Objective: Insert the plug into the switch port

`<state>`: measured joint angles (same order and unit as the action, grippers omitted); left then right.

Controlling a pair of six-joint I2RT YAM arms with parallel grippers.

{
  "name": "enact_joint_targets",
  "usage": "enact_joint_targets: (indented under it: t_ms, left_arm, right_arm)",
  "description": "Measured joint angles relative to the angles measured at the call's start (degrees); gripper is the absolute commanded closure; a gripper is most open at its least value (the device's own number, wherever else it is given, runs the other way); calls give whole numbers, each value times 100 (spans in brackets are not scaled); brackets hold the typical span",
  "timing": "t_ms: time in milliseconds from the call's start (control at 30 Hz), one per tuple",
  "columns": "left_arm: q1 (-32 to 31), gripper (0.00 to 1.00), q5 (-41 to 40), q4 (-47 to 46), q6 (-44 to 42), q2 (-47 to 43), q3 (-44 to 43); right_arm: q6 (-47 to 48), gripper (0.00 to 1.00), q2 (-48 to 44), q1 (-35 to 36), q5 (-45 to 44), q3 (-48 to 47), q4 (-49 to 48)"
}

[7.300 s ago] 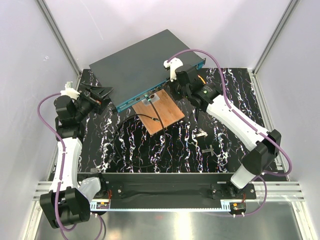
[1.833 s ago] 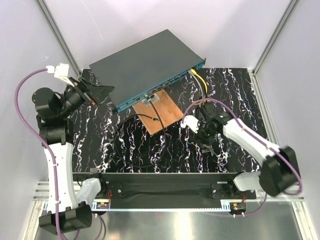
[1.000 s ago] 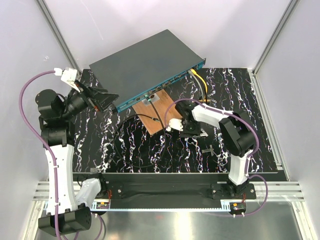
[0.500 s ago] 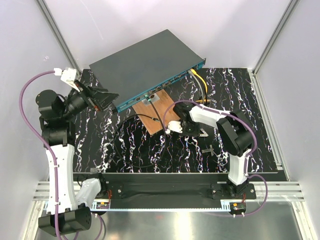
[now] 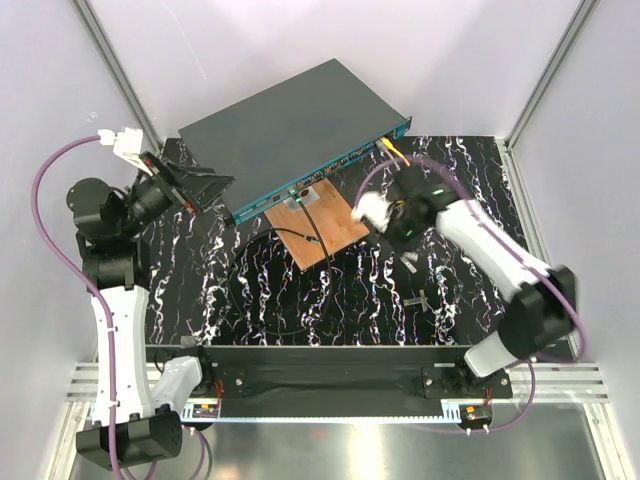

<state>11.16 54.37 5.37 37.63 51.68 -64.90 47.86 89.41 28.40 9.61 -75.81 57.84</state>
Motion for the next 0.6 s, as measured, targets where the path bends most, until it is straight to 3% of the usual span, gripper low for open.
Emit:
enact_joint_targets:
  t_ms: [167, 267, 433, 600]
  left_arm:
    - [-46, 1, -72, -769, 581, -35, 4]
    - [-455, 1, -310, -887, 415, -94, -11]
    - [-1812, 1, -981, -409, -549, 31, -400]
    - [-3407, 1, -2205, 258, -2024, 575, -1196]
  right_arm:
    - [-907, 100, -866, -1023, 1388, -1300, 22]
    - [-2048, 100, -1283, -1298, 2072, -1969, -476]
    - [-4411, 100, -1871, -1318, 2846, -2155, -2328]
    - [-6767, 100, -2240, -1311, 3060, -1244, -4977]
